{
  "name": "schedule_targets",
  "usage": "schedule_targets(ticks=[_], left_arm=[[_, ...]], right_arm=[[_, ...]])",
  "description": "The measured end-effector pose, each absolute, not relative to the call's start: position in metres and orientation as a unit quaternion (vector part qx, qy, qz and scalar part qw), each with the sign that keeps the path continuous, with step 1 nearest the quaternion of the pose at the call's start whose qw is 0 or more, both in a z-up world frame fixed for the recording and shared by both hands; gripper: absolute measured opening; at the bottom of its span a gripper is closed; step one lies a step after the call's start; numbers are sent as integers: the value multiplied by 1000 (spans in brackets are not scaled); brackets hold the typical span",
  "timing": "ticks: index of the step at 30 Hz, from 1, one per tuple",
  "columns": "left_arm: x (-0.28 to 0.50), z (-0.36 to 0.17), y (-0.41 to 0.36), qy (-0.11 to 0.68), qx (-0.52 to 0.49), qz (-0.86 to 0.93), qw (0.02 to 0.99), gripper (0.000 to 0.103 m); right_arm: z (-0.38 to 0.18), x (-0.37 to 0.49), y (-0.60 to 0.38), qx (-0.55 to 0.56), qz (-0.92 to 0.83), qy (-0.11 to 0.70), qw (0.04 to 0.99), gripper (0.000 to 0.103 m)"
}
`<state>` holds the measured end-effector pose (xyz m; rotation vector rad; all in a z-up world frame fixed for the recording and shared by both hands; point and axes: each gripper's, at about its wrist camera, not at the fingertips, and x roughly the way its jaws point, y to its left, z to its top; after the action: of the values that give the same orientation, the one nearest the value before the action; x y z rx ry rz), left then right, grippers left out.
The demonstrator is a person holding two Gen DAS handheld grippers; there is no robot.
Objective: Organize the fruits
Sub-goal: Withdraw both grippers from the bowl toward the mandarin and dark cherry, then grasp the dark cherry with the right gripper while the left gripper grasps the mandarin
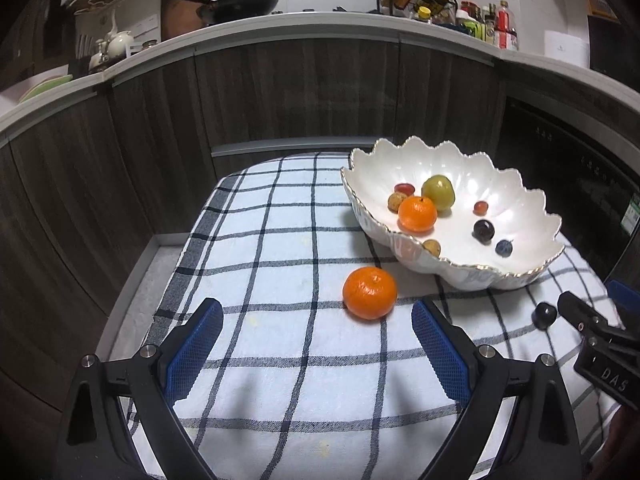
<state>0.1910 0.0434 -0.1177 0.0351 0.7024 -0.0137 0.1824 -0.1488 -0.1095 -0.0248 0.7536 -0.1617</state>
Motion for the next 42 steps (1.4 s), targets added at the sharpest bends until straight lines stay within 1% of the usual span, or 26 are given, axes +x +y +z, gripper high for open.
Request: schedule_targets(ticks=[12,17,21,23,25,26,29,33,38,39,40,42], left_arm=[[218,-127,31,349,79,-52,932,97],[227,-133,22,344,110,-84,929,97],[234,-141,20,351,109,-98,925,96],[238,-145,19,355,113,-103,922,95],[241,-148,16,358,118,-111,920,94],[242,-149,15,359,119,-113,919,94],[247,-155,11,367,128,-126,913,90],[251,-162,5,378,141,-143,904,79],[256,-167,1,390,146,-153,896,76],[256,-168,1,391,147,-153,895,75],[257,-169,1,392,148,-154,895,75],[258,-171,0,396,149,-157,892,71]], right_arm=[[-135,197,-154,4,-91,405,910,84],[-133,199,-148,-4,-79,396,915,84],[-132,202,-140,-20,-66,386,920,83],[-135,205,-139,-18,-61,391,918,80],[-138,208,-138,-17,-59,397,916,73],[-139,210,-139,-15,-59,400,915,72],[-143,214,-144,-6,-63,405,912,72],[-148,217,-149,3,-69,413,908,72],[-155,221,-155,14,-71,424,903,72],[-155,222,-155,16,-71,425,902,71],[-156,222,-156,18,-71,426,902,64],[-159,224,-157,20,-70,433,899,59]])
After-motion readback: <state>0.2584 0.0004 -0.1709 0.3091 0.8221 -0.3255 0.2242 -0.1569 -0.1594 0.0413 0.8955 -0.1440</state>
